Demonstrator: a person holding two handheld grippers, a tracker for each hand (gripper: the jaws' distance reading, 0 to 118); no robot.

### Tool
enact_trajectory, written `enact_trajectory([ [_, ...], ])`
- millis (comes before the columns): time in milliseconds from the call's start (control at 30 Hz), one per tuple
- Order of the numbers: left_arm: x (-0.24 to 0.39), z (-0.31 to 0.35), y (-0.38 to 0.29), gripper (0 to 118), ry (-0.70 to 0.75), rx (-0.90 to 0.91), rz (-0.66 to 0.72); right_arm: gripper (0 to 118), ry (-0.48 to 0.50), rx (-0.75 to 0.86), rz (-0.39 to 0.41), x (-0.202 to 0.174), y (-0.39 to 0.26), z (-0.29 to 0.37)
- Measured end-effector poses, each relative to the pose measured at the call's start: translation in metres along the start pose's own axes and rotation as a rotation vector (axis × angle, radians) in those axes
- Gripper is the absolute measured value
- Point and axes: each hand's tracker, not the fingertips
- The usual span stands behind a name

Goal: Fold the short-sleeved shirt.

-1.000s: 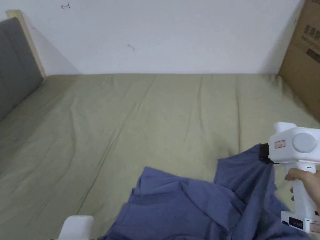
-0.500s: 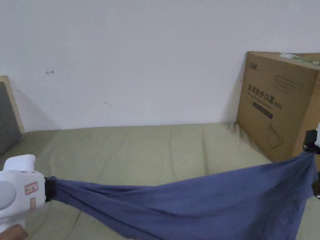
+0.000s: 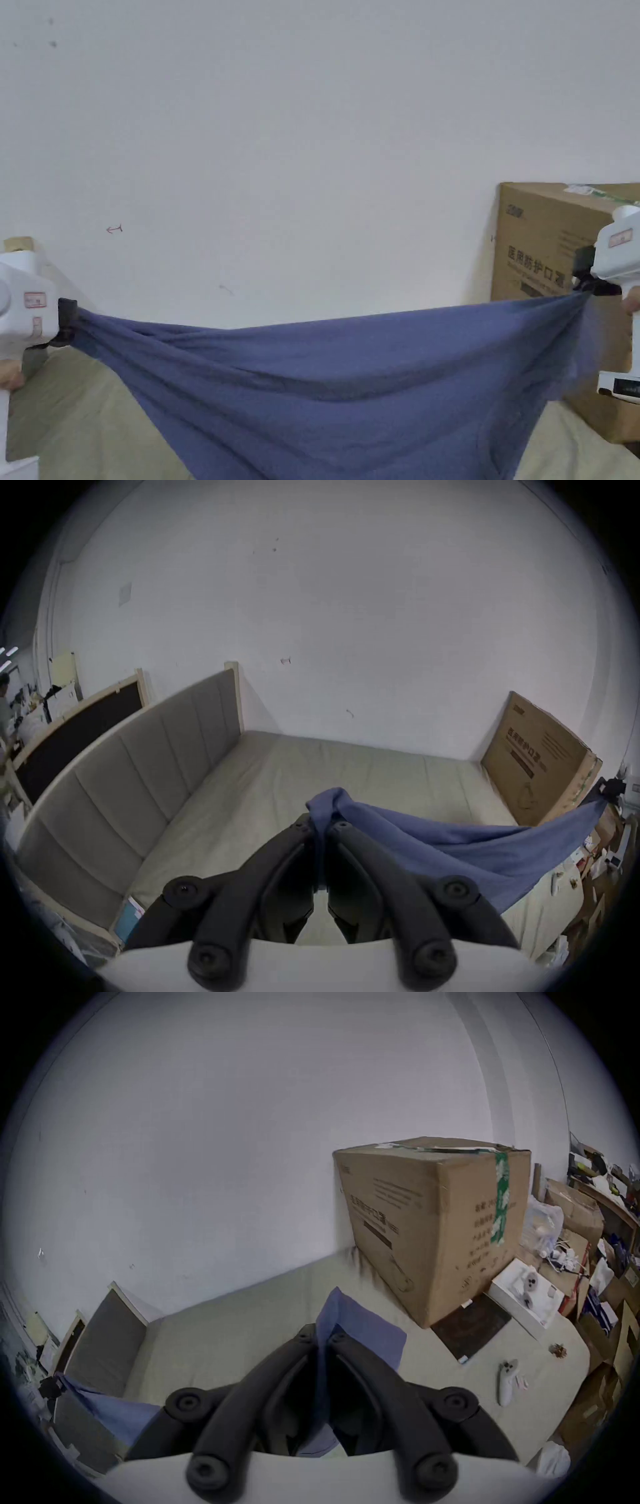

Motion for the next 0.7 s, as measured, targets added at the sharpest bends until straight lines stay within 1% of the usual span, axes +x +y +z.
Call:
enact_trajectory([
  [100, -0.017, 0.006, 0.021, 4, 0.012, 0.062, 0.035, 1, 0.014, 0.015, -0.005, -0.02, 0.018, -0.014],
  [133, -0.022, 0.009, 0.028, 4, 0.011, 0.083, 0.056, 1, 0.051, 0.018, -0.03, -0.025, 0.024, -0.018],
  [167, -0.025, 0.011, 0.032, 4, 0.02, 0.086, 0.052, 1, 0.091, 0.02, -0.037, -0.03, 0.028, -0.02],
  [200, -0.029, 0.011, 0.038, 4, 0.029, 0.099, 0.048, 1, 0.121, 0.046, -0.066, -0.034, 0.032, -0.021],
  [233, -0.031, 0.01, 0.044, 4, 0.038, 0.105, 0.023, 1, 0.127, 0.05, -0.082, -0.038, 0.035, -0.023],
  [300, -0.031, 0.013, 0.045, 4, 0.062, 0.108, -0.026, 1, 0.117, 0.058, -0.064, -0.045, 0.035, -0.027],
  [433, -0.041, 0.007, 0.024, 4, 0.06, 0.103, -0.004, 1, 0.09, 0.017, 0.014, -0.047, 0.01, -0.04],
  [500, -0.044, -0.003, 0.003, 4, 0.07, 0.055, -0.021, 1, 0.088, -0.02, 0.002, -0.04, -0.012, -0.049],
  [533, -0.045, -0.007, -0.011, 4, 0.079, 0.021, -0.033, 1, 0.082, -0.065, 0.008, -0.035, -0.029, -0.054],
  [567, -0.046, -0.011, -0.024, 4, 0.078, -0.005, -0.041, 1, 0.077, -0.077, 0.008, -0.031, -0.042, -0.059],
  [700, -0.048, -0.031, -0.098, 4, 0.097, -0.155, -0.087, 1, -0.035, -0.21, 0.099, -0.016, -0.117, -0.078],
])
